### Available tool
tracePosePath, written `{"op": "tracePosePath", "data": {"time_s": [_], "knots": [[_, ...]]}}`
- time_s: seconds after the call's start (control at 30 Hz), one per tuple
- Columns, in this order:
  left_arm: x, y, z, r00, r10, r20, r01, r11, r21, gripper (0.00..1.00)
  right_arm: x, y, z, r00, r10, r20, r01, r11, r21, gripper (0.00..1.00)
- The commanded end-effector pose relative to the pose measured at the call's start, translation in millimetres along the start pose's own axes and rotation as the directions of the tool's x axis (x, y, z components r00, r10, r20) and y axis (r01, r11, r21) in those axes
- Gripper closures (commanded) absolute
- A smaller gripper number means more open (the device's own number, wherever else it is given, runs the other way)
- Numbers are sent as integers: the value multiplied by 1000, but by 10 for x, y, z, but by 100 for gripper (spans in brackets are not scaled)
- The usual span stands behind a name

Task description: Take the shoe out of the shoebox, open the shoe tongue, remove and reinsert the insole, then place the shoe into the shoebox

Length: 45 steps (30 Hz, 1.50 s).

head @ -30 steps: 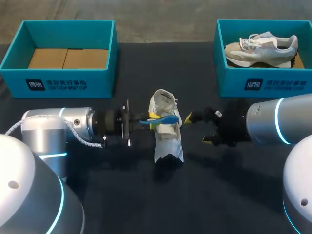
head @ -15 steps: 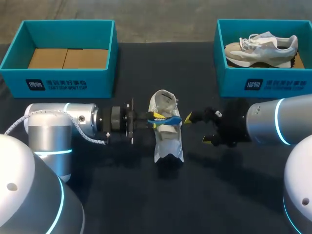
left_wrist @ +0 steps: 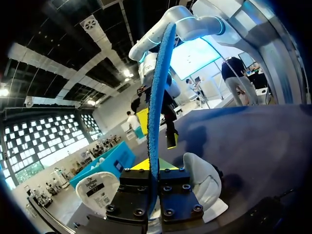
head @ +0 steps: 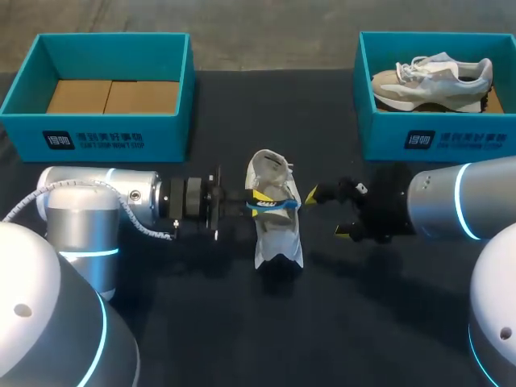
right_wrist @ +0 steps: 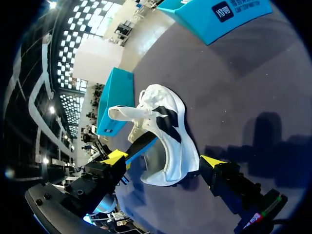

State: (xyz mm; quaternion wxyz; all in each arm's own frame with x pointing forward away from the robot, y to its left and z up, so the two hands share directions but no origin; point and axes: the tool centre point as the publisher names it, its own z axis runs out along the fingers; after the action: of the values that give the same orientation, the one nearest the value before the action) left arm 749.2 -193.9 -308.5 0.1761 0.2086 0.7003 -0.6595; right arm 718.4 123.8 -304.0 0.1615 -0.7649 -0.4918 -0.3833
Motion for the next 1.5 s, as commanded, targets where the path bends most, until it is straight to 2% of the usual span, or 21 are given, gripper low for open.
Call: {"op": "tracePosePath", "data": {"time_s": [0.03, 0.3, 0.5, 0.53, 0.57, 0.63, 0.83, 0.97, 1.0, 1.03, 1.1, 1.5], "knots": [[-4, 29, 9, 1000, -1, 3, 1, 1000, -9, 100, -64, 12, -17, 989, 15, -145, -9, 999, 42, 0], [16, 155, 0, 1000, -18, 5, 18, 999, -35, 100, -64, 12, -17, 989, 15, -145, -9, 999, 42, 0], [63, 152, -18, 1000, -17, 6, 18, 999, -46, 100, -64, 12, -17, 989, 15, -145, -9, 999, 42, 0], [63, 148, -19, 1000, -17, 6, 17, 999, -46, 95, -64, 12, -17, 989, 15, -145, -9, 999, 42, 0], [58, 135, -22, 1000, -14, 8, 15, 999, -47, 65, -64, 12, -17, 989, 15, -145, -9, 999, 42, 0], [42, 98, -20, 1000, -8, 11, 9, 999, -44, 71, -64, 12, -17, 989, 15, -145, -9, 999, 42, 0], [-11, -67, 0, 1000, 21, 19, -20, 1000, -20, 69, -64, 12, -17, 989, 15, -145, -9, 999, 42, 0], [-6, -140, 9, 999, 37, -1, -37, 999, -19, 75, -64, 12, -17, 989, 15, -145, -9, 999, 42, 0], [5, -147, 11, 999, 39, -8, -39, 999, -21, 79, -64, 12, -17, 989, 15, -145, -9, 999, 42, 0], [19, -144, 12, 999, 34, -17, -35, 999, -25, 88, -64, 12, -17, 989, 15, -145, -9, 999, 42, 0], [41, -121, 11, 999, 35, -28, -36, 999, -33, 100, -64, 12, -17, 989, 15, -145, -9, 999, 42, 0], [57, 76, 20, 998, 22, -62, -26, 998, -63, 100, -64, 12, -17, 989, 15, -145, -9, 999, 42, 0]]}}
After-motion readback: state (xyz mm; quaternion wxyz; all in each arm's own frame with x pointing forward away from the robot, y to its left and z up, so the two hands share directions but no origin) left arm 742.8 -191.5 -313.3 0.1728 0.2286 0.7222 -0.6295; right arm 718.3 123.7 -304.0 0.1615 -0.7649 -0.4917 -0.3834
